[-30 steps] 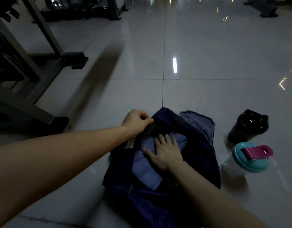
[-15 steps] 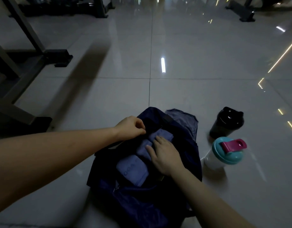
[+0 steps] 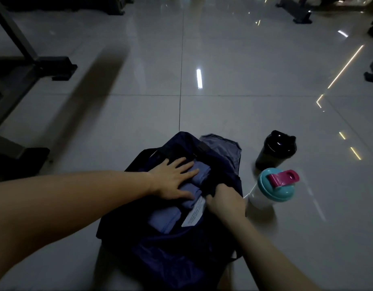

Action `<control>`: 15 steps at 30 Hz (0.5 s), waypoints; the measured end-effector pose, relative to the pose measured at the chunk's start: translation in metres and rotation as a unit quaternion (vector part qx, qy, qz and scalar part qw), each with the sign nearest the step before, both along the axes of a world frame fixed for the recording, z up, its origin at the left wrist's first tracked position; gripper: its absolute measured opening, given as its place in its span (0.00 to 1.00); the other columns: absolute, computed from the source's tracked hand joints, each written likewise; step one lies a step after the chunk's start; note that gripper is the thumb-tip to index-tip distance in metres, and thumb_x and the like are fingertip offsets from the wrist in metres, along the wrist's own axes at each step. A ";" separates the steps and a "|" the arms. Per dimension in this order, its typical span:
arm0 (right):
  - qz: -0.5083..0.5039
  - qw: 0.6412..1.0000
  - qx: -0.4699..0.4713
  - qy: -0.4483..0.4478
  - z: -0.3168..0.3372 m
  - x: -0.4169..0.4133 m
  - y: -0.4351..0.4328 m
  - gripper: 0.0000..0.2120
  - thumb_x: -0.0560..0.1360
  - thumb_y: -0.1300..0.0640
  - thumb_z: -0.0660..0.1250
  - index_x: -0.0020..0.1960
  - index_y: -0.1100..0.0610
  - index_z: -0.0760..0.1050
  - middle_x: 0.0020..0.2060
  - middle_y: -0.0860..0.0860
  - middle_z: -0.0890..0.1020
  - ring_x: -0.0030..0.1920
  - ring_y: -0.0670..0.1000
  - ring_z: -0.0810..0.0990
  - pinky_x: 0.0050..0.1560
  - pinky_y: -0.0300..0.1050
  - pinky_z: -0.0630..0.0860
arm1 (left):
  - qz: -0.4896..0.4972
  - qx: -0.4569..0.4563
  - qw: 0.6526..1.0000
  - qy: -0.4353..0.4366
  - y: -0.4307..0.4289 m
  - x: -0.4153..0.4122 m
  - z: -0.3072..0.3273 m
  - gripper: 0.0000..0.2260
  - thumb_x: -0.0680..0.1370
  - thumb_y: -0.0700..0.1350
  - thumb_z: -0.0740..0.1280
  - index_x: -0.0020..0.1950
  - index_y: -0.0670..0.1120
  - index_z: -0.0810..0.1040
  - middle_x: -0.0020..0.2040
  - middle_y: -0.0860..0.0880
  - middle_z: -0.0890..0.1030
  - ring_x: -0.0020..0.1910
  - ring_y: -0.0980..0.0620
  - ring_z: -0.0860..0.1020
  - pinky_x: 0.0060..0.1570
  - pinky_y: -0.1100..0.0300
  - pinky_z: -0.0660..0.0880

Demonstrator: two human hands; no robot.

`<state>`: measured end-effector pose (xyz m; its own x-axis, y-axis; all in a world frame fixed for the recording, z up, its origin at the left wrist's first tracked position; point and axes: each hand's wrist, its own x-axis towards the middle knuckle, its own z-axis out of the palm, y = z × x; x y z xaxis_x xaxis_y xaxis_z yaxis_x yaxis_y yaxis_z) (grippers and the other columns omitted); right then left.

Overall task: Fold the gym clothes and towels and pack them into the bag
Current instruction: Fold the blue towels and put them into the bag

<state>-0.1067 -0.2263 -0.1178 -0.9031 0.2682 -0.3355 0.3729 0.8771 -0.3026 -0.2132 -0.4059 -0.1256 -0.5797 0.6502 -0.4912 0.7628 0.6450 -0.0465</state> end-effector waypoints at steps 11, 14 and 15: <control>-0.096 0.988 -0.119 0.010 0.004 -0.003 0.025 0.35 0.69 0.23 0.57 0.38 0.56 0.74 0.37 0.54 0.82 0.38 0.56 0.80 0.35 0.46 0.70 | -0.011 -0.022 1.000 0.003 0.004 -0.001 -0.010 0.46 0.73 0.79 0.48 0.81 0.56 0.34 0.82 0.51 0.36 0.81 0.45 0.36 0.75 0.37 0.52; -0.048 0.997 -0.043 -0.032 -0.006 -0.002 0.009 0.28 0.71 0.30 0.63 0.47 0.56 0.76 0.44 0.53 0.82 0.45 0.57 0.81 0.42 0.47 0.75 | -0.012 -0.029 1.000 0.006 0.005 -0.001 -0.008 0.46 0.74 0.78 0.48 0.82 0.56 0.35 0.83 0.50 0.37 0.81 0.44 0.36 0.75 0.37 0.52; -0.045 0.997 -0.042 -0.044 -0.009 -0.002 0.005 0.23 0.72 0.35 0.65 0.49 0.56 0.76 0.46 0.53 0.82 0.47 0.57 0.81 0.44 0.47 0.76 | -0.011 -0.030 0.999 0.005 0.005 -0.001 -0.009 0.46 0.74 0.78 0.48 0.82 0.55 0.35 0.83 0.50 0.37 0.81 0.44 0.36 0.75 0.37 0.52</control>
